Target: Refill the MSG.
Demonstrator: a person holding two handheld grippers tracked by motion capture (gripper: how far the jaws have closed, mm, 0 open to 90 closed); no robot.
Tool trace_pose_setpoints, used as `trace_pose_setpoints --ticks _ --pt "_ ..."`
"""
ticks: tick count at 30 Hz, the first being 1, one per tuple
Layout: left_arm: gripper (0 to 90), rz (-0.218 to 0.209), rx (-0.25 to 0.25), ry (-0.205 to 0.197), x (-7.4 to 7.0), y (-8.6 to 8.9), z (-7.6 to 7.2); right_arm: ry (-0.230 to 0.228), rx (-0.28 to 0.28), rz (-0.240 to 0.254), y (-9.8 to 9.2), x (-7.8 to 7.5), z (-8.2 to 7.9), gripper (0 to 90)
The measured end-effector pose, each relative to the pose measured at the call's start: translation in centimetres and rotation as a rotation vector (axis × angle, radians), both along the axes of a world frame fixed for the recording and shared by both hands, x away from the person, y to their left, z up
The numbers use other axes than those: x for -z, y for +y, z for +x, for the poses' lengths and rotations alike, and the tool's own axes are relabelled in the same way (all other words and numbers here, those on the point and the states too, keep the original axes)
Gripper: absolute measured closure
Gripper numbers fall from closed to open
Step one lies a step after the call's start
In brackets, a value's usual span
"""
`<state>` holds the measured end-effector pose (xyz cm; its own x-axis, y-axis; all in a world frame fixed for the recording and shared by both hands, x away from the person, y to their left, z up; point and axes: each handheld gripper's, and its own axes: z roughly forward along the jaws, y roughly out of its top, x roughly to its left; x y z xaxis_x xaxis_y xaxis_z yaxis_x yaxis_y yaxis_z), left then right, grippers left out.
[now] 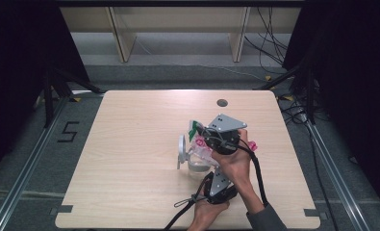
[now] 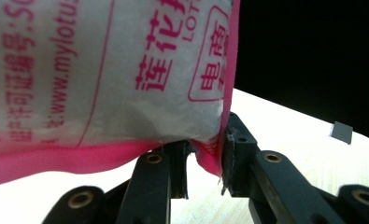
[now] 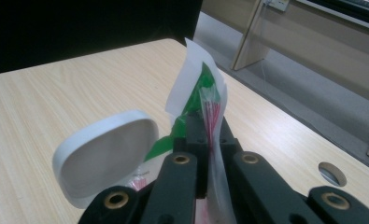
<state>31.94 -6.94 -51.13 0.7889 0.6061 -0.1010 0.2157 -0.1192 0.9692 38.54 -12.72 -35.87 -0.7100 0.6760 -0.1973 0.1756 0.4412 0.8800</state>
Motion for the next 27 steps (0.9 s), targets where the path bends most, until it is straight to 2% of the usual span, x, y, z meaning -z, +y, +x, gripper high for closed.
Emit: trace_pose_setpoints --ticks 1,3,4,5,6,7,10,11,12,13,14,15,17,18,21,22,24,26,27 --pt "73.9 -0.006 0.008 0.002 -0.01 0.08 0.04 0.032 0.002 0.017 0.1 0.1 -0.08 90.0" --pt "74.0 -0.012 0.005 -0.003 -0.05 0.07 0.05 0.017 -0.004 0.024 0.0 -0.07 -0.13 90.0" --pt "74.0 -0.013 0.001 0.0 -0.06 0.05 0.02 0.034 -0.007 0.026 0.04 -0.17 -0.3 90.0" --pt "74.0 -0.008 0.001 0.002 -0.05 0.07 -0.01 -0.001 0.001 0.019 0.08 -0.11 -0.2 90.0" --pt "73.9 -0.003 0.007 0.002 -0.03 0.1 0.03 0.018 0.002 0.017 0.14 -0.02 -0.2 90.0" --pt "73.9 -0.005 0.008 0.004 -0.01 0.12 0.03 0.002 0.001 0.005 0.03 -0.02 -0.03 90.0" --pt "74.0 -0.017 0.001 -0.001 -0.03 0.03 0.02 -0.003 0.004 0.019 0.03 -0.06 -0.17 90.0" --pt "74.0 -0.016 0.0 -0.001 -0.03 0.02 0.0 0.018 0.001 0.022 0.05 -0.15 -0.27 90.0" --pt "74.0 -0.011 0.009 0.002 -0.04 0.06 0.04 -0.001 0.007 0.018 0.06 -0.13 -0.22 90.0" --pt "74.0 -0.006 0.009 0.003 -0.02 0.1 0.06 0.009 0.006 0.015 0.17 0.01 -0.15 90.0" --pt "74.0 -0.008 0.009 0.004 -0.01 0.1 0.05 -0.003 0.012 0.01 0.14 0.03 -0.12 90.0" --pt "74.0 -0.014 0.009 0.002 -0.03 0.07 0.05 0.023 0.008 0.023 0.26 0.07 -0.23 90.0" --pt "74.1 -0.018 0.0 -0.003 -0.02 0.02 0.01 0.005 0.001 0.02 0.21 -0.09 -0.28 90.0" --pt "74.0 -0.014 0.009 -0.001 -0.03 0.05 0.06 0.021 0.0 0.021 0.23 -0.1 -0.34 90.0" --pt "74.1 -0.014 0.009 0.002 -0.02 0.07 0.05 0.028 0.001 0.022 0.31 0.06 -0.27 90.0" --pt "74.2 -0.017 -0.001 -0.001 -0.06 0.06 -0.03 0.013 -0.003 0.017 0.19 -0.07 -0.28 90.0" --pt "74.2 -0.019 0.005 0.001 -0.05 0.05 0.03 0.025 -0.006 0.025 0.27 -0.13 -0.41 90.0" --pt "74.2 -0.011 0.008 0.003 -0.01 0.1 0.06 -0.002 0.002 0.008 0.32 0.08 -0.19 90.0" --pt "74.2 -0.015 0.009 0.003 -0.03 0.09 0.07 0.034 -0.007 0.02 0.38 0.11 -0.28 90.0"
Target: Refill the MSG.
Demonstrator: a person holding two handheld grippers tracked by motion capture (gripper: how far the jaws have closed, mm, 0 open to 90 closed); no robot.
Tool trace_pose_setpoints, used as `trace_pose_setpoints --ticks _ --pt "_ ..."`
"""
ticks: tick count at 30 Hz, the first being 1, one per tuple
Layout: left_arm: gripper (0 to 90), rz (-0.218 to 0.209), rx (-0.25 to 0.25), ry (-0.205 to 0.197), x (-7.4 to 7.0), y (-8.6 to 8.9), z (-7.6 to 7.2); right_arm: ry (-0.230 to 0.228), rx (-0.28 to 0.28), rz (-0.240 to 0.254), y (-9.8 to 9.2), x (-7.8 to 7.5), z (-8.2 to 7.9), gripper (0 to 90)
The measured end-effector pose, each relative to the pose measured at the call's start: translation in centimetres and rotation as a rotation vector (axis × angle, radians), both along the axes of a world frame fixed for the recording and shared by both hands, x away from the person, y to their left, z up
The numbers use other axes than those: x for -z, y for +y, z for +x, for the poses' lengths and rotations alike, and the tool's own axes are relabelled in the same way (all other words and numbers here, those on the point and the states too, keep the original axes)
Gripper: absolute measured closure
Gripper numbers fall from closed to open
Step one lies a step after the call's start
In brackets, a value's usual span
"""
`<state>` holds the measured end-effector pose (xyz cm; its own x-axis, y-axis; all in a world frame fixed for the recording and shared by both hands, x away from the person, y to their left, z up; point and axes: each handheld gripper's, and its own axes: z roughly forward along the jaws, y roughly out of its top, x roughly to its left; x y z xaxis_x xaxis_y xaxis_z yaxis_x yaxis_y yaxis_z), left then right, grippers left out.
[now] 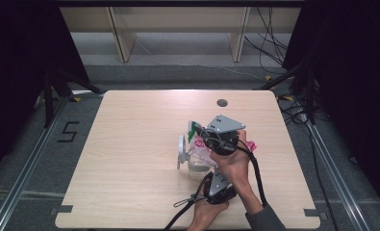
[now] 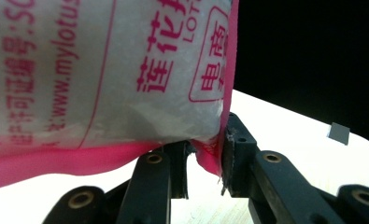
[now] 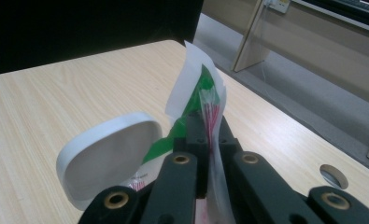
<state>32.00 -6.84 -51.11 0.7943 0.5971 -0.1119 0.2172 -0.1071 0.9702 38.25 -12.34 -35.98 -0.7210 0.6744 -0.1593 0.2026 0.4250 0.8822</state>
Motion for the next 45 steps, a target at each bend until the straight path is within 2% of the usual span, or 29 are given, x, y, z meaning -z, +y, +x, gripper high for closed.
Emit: trace_pose_setpoints --ticks 1,3,4,5,6,7,9,10,11,16,17,18,19,21,23,26,27,28,30,31,32,33,34,35,38,39,40,43,45 --pt "74.2 -0.005 -0.005 -0.001 -0.01 -0.02 -0.05 -0.017 0.01 0.001 -0.1 -0.1 -0.06 90.0" --pt "74.2 -0.004 -0.007 -0.001 0.0 -0.04 -0.07 -0.007 0.002 0.007 -0.16 -0.22 -0.08 90.0" --pt "74.2 0.004 0.003 0.001 -0.01 0.0 -0.03 -0.038 0.001 -0.006 -0.21 -0.17 0.11 90.0" --pt "74.2 0.004 -0.002 0.0 0.02 -0.03 -0.04 -0.02 0.01 -0.006 -0.14 -0.07 0.02 90.0" --pt "74.2 -0.001 0.0 0.001 0.0 -0.03 -0.03 -0.045 -0.001 -0.015 -0.12 -0.01 0.15 90.0" --pt "74.3 -0.005 -0.006 0.001 -0.01 -0.04 -0.08 -0.015 0.015 0.008 -0.01 0.0 -0.11 90.0" --pt "74.3 -0.002 -0.011 -0.001 -0.03 -0.02 -0.13 -0.009 0.004 0.004 -0.1 -0.17 -0.09 90.0" --pt "74.3 -0.002 -0.007 -0.001 0.01 -0.04 -0.08 -0.01 0.004 0.0 -0.13 -0.17 -0.07 90.0" --pt "74.3 0.0 -0.005 -0.003 0.02 -0.05 -0.06 -0.03 0.008 0.0 -0.11 -0.09 0.03 90.0" --pt "74.4 0.0 -0.008 0.0 -0.04 -0.03 -0.09 -0.005 0.004 0.006 -0.01 -0.16 -0.13 90.0" --pt "74.4 -0.001 -0.009 -0.002 -0.02 -0.09 -0.06 -0.024 0.016 0.0 0.03 -0.08 -0.12 90.0" --pt "74.4 0.001 -0.009 -0.003 -0.03 -0.11 -0.04 -0.038 0.002 -0.016 0.05 -0.03 -0.01 90.0" --pt "74.4 -0.003 -0.01 -0.004 -0.02 -0.14 -0.05 -0.02 0.003 -0.013 0.05 -0.07 -0.12 90.0" --pt "74.4 -0.002 -0.009 -0.003 -0.05 -0.11 -0.03 -0.011 0.004 0.004 -0.09 -0.2 -0.11 90.0" --pt "74.5 0.004 -0.01 0.0 -0.06 -0.14 -0.03 -0.035 0.005 -0.001 -0.16 -0.19 -0.01 90.0" --pt "74.4 0.0 -0.008 0.0 -0.08 -0.22 -0.04 -0.028 0.017 0.002 -0.01 -0.01 -0.03 90.0" --pt "74.4 0.001 -0.004 0.0 -0.11 -0.19 -0.04 -0.001 0.004 0.005 -0.08 -0.14 -0.06 90.0" --pt "74.4 0.0 -0.006 -0.001 -0.12 -0.2 -0.05 -0.034 0.006 0.0 -0.18 -0.19 0.03 90.0" --pt "74.4 0.011 -0.003 -0.001 -0.13 -0.19 0.01 -0.048 0.01 -0.014 -0.13 -0.16 -0.01 90.0" --pt "74.4 0.003 -0.006 -0.001 -0.09 -0.25 -0.04 -0.021 0.018 -0.003 -0.01 -0.06 -0.11 90.0" --pt "74.4 0.001 -0.007 0.0 -0.09 -0.24 -0.05 -0.034 0.014 -0.003 -0.06 -0.05 0.07 90.0" --pt "74.4 -0.002 -0.008 0.001 -0.08 -0.18 -0.01 -0.004 0.008 0.003 -0.09 -0.11 -0.01 90.0" --pt "74.4 -0.003 -0.008 0.001 -0.09 -0.15 0.01 -0.059 0.009 -0.006 -0.32 -0.23 0.15 90.0" --pt "74.5 -0.005 -0.008 0.004 -0.11 -0.17 0.03 -0.046 0.012 0.003 -0.27 -0.24 0.02 90.0" --pt "74.5 -0.003 -0.007 0.0 -0.04 -0.25 0.03 -0.057 0.016 -0.025 -0.09 -0.11 0.1 90.0" --pt "74.6 -0.004 -0.008 0.0 -0.05 -0.23 0.04 -0.051 0.016 -0.016 -0.08 -0.07 0.15 90.0" --pt "74.6 -0.007 -0.009 0.0 -0.06 -0.22 0.05 -0.008 0.01 0.003 -0.07 -0.12 -0.05 90.0" --pt "74.7 -0.006 -0.004 0.001 -0.09 -0.27 0.11 -0.053 0.008 -0.012 -0.11 -0.27 -0.07 90.0" --pt "74.7 0.001 -0.005 -0.001 -0.08 -0.22 0.09 -0.043 0.012 -0.023 0.0 -0.12 0.02 90.0"
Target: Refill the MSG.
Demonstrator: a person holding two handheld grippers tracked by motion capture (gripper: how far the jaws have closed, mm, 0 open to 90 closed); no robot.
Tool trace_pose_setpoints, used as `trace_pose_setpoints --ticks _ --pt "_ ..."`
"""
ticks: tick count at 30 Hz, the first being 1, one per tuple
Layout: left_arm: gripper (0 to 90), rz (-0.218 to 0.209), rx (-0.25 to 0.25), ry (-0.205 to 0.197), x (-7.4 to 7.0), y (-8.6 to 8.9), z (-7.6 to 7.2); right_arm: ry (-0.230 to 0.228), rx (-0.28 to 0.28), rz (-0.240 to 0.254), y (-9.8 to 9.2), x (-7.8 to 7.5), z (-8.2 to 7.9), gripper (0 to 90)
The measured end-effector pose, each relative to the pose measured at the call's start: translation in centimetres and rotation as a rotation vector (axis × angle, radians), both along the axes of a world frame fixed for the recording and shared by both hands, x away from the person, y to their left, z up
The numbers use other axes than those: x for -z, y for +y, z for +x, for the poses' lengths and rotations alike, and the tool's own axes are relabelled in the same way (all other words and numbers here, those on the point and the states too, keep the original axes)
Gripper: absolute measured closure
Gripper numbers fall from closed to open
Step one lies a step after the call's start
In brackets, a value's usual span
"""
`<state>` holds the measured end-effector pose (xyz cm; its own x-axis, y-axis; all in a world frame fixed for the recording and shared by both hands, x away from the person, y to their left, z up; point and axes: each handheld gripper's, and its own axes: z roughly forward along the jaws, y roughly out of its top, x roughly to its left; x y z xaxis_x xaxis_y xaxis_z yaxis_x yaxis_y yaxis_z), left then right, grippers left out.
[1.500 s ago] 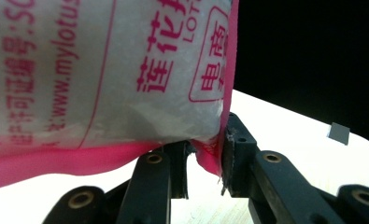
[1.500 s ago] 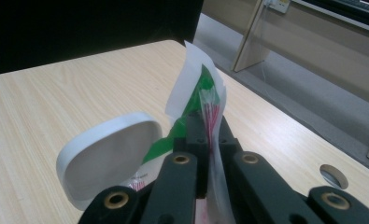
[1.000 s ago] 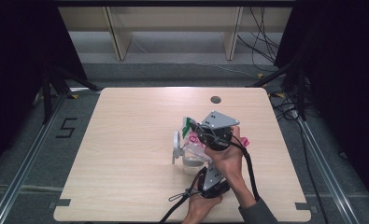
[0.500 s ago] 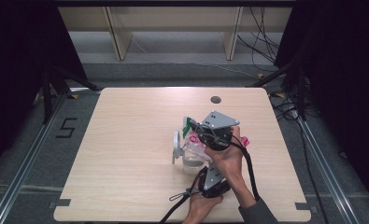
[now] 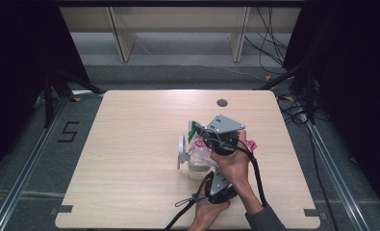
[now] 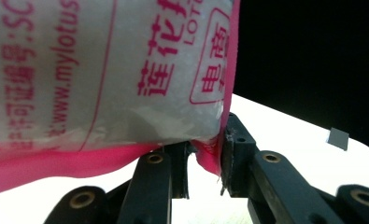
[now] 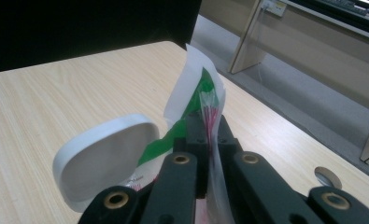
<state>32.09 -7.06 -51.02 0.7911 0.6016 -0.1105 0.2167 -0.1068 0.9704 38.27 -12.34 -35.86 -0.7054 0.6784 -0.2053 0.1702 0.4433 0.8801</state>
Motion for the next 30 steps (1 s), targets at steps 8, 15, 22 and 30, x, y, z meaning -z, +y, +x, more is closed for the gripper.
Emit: trace_pose_setpoints --ticks 8,15,22,30 --pt "74.8 -0.109 -0.02 0.018 0.04 -0.8 -0.15 0.011 -0.004 0.014 0.13 0.02 -0.05 90.0" --pt "74.9 -0.113 -0.02 0.019 -0.02 -0.9 -0.13 -0.003 0.0 0.021 0.06 -0.06 -0.01 90.0" --pt "74.8 0.027 0.001 -0.013 -0.17 -0.12 0.14 0.016 -0.003 0.015 0.14 -0.12 -0.11 90.0" --pt "74.8 0.022 0.003 -0.009 -0.25 -0.14 0.23 -0.016 -0.001 -0.004 0.28 -0.23 -0.05 90.0"
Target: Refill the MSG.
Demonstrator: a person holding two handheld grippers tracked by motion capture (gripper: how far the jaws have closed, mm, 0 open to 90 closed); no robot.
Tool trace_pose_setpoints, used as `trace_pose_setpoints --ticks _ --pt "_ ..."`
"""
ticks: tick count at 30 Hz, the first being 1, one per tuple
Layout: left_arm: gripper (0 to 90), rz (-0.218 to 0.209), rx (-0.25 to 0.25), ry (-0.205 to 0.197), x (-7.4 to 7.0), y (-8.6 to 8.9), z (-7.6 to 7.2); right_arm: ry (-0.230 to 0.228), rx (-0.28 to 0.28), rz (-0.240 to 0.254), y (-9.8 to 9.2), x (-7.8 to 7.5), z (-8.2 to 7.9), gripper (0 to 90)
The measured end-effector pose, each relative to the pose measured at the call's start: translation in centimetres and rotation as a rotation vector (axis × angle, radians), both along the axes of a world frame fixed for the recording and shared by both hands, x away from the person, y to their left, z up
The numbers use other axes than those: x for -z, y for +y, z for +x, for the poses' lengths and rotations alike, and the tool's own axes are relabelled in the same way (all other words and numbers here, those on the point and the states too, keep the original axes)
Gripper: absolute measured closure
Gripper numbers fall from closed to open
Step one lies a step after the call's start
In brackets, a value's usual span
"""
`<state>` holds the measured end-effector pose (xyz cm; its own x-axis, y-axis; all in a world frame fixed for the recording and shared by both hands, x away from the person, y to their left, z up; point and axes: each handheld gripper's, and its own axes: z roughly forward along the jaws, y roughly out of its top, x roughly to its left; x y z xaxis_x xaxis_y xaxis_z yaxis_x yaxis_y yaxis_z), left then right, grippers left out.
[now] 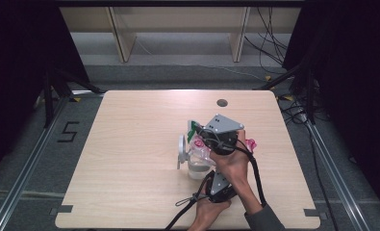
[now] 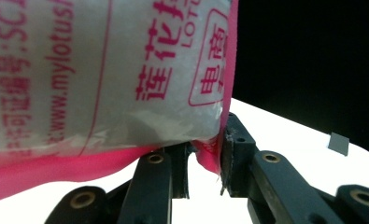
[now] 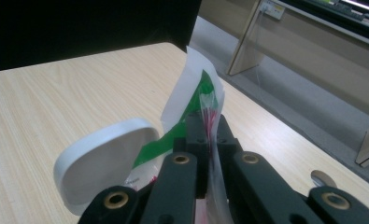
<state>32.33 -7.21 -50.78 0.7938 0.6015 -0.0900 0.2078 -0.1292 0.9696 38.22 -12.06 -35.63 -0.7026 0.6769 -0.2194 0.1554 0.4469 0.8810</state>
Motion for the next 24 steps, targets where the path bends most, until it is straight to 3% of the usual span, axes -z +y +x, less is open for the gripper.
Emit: trace_pose_setpoints --ticks 2,5,13,16,17,18,21,23,24 --pt "74.9 -0.002 -0.01 0.0 0.05 -0.11 0.0 0.032 -0.002 0.014 -0.01 0.08 -0.09 90.0" --pt "74.9 -0.006 -0.008 -0.006 -0.13 -0.17 0.08 -0.012 -0.004 0.001 -0.1 -0.19 -0.06 90.0" --pt "75.0 -0.005 -0.007 -0.005 -0.02 -0.33 0.18 0.013 0.002 0.011 -0.07 -0.05 -0.04 90.0" --pt "75.0 -0.005 -0.004 -0.006 0.0 -0.3 0.21 0.001 -0.009 -0.005 0.01 0.03 0.08 90.0" --pt "75.0 -0.006 -0.005 -0.005 -0.03 -0.28 0.19 -0.03 -0.016 -0.022 -0.14 -0.13 0.21 90.0" --pt "75.0 -0.007 -0.005 -0.005 -0.05 -0.28 0.2 0.015 -0.002 0.009 -0.02 -0.13 -0.12 90.0" --pt "74.9 -0.007 -0.002 -0.007 0.02 -0.36 0.24 -0.005 -0.009 -0.01 0.03 -0.02 0.06 90.0" --pt "75.0 -0.007 -0.003 -0.005 0.0 -0.28 0.22 0.037 0.005 0.019 0.02 0.0 -0.1 90.0" --pt "75.0 -0.003 -0.02 -0.021 0.09 -0.38 0.26 0.015 -0.005 0.013 -0.05 -0.11 -0.09 90.0"
